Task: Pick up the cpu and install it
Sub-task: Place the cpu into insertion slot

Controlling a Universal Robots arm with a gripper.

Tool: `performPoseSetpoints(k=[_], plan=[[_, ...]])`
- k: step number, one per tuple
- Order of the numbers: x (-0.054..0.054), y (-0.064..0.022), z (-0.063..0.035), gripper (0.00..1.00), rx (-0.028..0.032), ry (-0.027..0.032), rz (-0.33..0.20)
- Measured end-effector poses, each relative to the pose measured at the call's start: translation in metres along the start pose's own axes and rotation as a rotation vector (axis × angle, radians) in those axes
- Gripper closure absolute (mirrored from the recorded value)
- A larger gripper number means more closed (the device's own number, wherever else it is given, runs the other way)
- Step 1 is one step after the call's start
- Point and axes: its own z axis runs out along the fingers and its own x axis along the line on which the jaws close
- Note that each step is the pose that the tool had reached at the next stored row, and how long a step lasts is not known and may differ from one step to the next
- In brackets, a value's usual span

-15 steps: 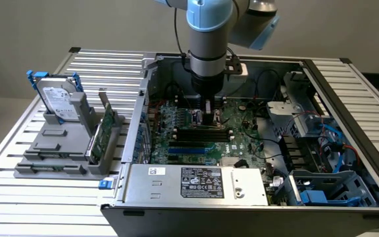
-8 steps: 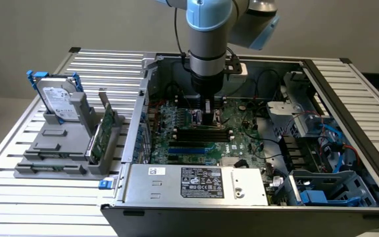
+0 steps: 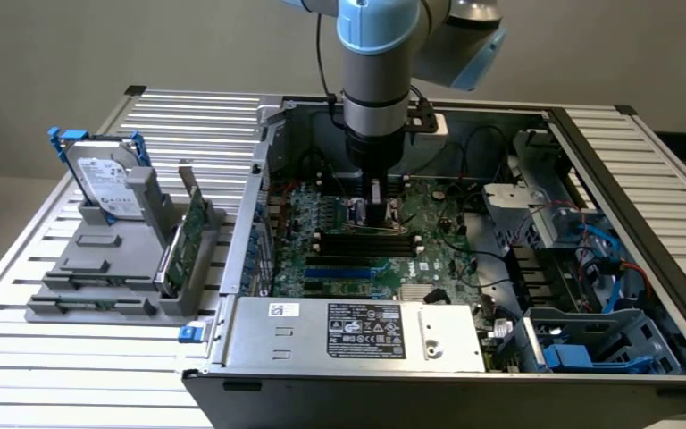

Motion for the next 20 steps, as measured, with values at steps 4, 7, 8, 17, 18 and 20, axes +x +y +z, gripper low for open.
performPoseSetpoints(k=[4, 7, 8, 17, 18, 20], plan=[[0.0008, 0.0001, 0.0005, 0.45, 0.0, -0.0005, 0.0], [0.001, 0.0002, 0.001, 0.45, 0.0, -0.0009, 0.001], [0.001, 0.0002, 0.0011, 0.45, 0.0, -0.0012, 0.0], [0.0017, 0.0003, 0.0023, 0.45, -0.0001, -0.0039, 0.0], [0.0018, 0.0003, 0.0025, 0.45, -0.0001, -0.0045, 0.0], [0.0019, 0.0003, 0.0029, 0.45, 0.0, -0.0058, 0.0]])
